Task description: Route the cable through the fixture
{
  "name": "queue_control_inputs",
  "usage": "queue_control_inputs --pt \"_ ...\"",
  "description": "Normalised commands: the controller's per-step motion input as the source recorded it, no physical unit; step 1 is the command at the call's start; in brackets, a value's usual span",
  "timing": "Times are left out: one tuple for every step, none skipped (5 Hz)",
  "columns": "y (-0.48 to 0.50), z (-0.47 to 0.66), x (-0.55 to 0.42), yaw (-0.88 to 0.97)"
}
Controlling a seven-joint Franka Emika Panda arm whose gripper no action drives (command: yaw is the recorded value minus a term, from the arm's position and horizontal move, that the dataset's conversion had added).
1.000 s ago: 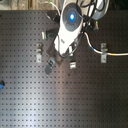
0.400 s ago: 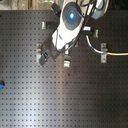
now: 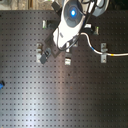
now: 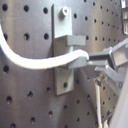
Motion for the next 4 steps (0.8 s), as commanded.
queue_control_inputs --pt "-0.381 -0.1 -0.27 0.17" --pt "-0.075 -0.06 0.015 -0.06" --pt "-0.034 -0.19 0.005 -0.12" --pt "0.086 0.05 -0.064 -0.46"
